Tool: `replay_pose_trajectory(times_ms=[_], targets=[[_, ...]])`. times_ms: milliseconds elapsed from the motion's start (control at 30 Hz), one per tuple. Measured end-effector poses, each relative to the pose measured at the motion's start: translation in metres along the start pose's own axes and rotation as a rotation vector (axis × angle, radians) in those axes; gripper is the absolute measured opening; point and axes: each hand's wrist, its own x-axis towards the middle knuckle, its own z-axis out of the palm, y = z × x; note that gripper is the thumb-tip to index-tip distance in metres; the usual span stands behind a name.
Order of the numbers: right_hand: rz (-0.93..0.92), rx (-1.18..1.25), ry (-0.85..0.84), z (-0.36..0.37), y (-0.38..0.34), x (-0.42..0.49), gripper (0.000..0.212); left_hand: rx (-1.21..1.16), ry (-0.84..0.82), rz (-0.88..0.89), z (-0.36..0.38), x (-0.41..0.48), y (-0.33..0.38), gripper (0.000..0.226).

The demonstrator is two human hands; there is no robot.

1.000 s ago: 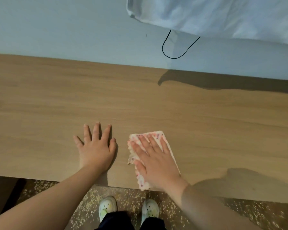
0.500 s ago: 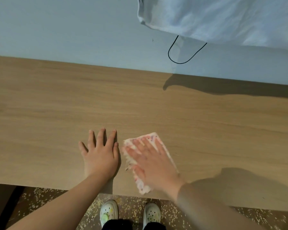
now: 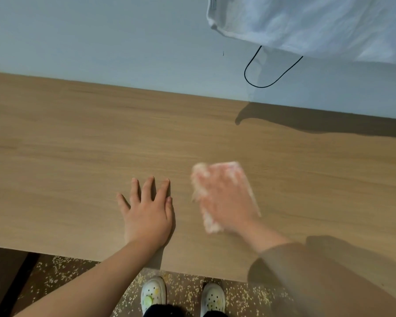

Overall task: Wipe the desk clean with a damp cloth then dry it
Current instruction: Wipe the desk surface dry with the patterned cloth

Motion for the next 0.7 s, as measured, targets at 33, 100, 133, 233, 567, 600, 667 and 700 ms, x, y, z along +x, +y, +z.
replay_pose_trajectory(times_ms=[33, 100, 133, 233, 567, 600, 667, 700], targets=[[0.206, 0.014, -0.001, -0.002, 0.021, 0.008, 0.054, -0.006, 0.000, -0.001, -0.001, 0.000, 0.000, 0.060], [0.566, 0.133, -0.063, -0.003, 0.047, 0.015, 0.054, -0.001, 0.002, 0.002, 0.000, 0.000, 0.001, 0.056], [0.615, 0.174, -0.066, -0.003, 0.045, 0.015, 0.054, 0.002, 0.000, 0.007, -0.001, 0.000, 0.001, 0.055], [0.273, 0.096, 0.000, 0.005, 0.004, -0.011, 0.054, -0.002, -0.026, 0.006, -0.003, -0.001, 0.000, 0.059], [0.642, 0.218, -0.047, -0.007, 0.039, 0.030, 0.053, 0.012, -0.035, 0.004, -0.001, -0.001, -0.002, 0.067], [0.536, 0.190, -0.029, -0.008, 0.022, 0.023, 0.053, 0.004, -0.038, 0.005, -0.001, -0.001, -0.002, 0.069], [0.122, 0.110, 0.007, 0.001, -0.022, -0.008, 0.052, -0.007, -0.040, 0.000, -0.002, -0.002, -0.001, 0.071], [-0.056, 0.095, 0.007, 0.002, -0.038, -0.025, 0.053, -0.004, -0.041, -0.002, -0.003, -0.002, 0.000, 0.071]])
